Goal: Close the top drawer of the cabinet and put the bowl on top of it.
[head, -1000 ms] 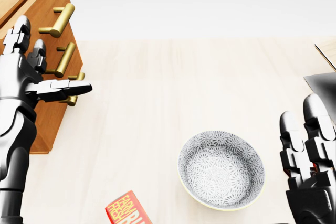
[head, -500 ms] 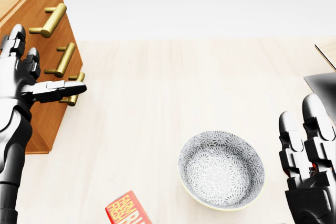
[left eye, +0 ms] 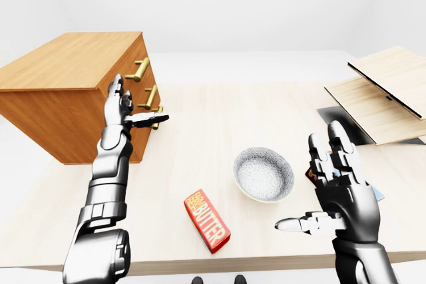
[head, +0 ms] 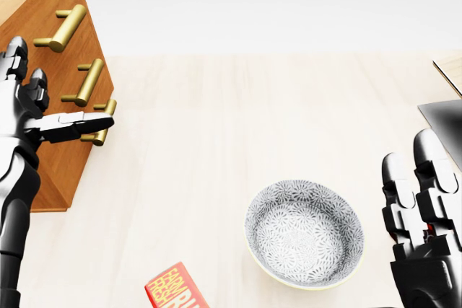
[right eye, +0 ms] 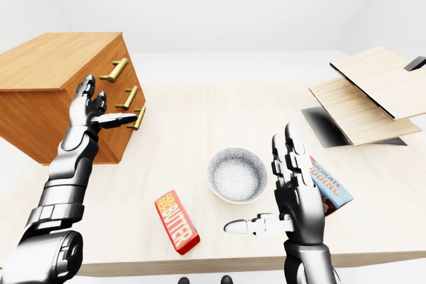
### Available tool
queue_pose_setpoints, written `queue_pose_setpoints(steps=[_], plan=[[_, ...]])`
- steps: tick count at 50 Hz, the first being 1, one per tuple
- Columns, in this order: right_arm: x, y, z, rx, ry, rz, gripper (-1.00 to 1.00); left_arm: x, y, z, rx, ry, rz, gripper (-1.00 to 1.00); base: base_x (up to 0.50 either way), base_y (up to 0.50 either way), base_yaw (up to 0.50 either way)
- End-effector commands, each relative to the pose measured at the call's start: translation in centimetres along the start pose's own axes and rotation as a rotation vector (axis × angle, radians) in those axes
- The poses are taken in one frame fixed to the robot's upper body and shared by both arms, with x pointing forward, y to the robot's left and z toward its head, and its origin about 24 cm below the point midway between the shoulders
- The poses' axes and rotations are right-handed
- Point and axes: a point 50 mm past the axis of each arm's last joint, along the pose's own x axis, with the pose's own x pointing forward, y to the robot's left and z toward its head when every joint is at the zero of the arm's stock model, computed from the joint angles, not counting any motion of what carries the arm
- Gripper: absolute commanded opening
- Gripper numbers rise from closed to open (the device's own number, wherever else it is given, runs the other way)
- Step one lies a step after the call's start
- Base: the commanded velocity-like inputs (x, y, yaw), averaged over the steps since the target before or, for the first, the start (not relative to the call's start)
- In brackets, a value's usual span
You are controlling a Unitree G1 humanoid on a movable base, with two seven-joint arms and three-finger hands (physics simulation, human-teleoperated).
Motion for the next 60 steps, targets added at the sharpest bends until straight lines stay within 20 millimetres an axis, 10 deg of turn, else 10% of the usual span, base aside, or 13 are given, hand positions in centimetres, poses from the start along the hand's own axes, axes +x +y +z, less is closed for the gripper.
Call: queue_pose_setpoints(steps=[1,22,60], plan=[[0.0,0.0,0.0,0.000,0.000,0.000,1.00,-0.1,2.0,1.0,-0.032,-0.034,0.099,1.00,0.00,0.00,0.00],[0.0,0.0,-0.1,0.000,0.001,0.000,1.00,-1.1,2.1,1.4,-0.085,-0.080,0.108,1.00,0.00,0.00,0.00],[0.0,0.0,-0.2,0.001,-0.002,0.001,1.00,-14.3,-5.9,2.7,0.092,-0.335,-0.255,1.00,0.00,0.00,0.00]])
